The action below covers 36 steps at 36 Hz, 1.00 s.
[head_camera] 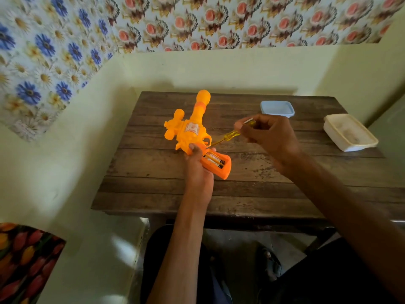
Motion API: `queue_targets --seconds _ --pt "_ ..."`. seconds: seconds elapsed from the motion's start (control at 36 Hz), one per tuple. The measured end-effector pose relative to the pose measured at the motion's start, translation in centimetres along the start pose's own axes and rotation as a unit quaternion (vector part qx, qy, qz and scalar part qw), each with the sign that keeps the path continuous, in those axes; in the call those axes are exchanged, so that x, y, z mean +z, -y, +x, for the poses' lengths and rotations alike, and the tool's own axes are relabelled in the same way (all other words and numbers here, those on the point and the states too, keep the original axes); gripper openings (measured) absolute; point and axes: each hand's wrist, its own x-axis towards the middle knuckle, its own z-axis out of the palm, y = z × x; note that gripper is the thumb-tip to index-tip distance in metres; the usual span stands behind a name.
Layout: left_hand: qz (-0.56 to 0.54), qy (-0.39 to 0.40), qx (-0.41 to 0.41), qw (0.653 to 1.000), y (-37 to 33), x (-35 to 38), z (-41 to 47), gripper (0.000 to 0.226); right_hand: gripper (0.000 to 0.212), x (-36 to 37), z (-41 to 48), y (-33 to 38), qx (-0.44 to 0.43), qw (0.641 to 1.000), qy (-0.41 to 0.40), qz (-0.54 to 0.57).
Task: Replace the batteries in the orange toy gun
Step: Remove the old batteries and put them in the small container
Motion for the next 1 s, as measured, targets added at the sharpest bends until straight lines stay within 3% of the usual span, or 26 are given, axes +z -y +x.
queue_targets --seconds 0.08,0.5,1.0 --pt "-0.01 -0.017 -0.015 1.0 -0.2 0.2 -0.1 0.048 0.013 0.2 0.4 0.0 0.013 1.0 -0.003 0.0" --pt "-0.022 -0.011 -0.019 1.0 -0.6 0.0 -0.3 0.048 0.01 3.0 0.8 -0.7 -0.131 0.988 -0.007 -0.082" --pt "-0.055 -0.022 -0.035 0.998 -0.9 0.1 0.1 0.046 0.011 3.1 -0.8 -2.2 -0.233 0.969 -0.007 -0.075"
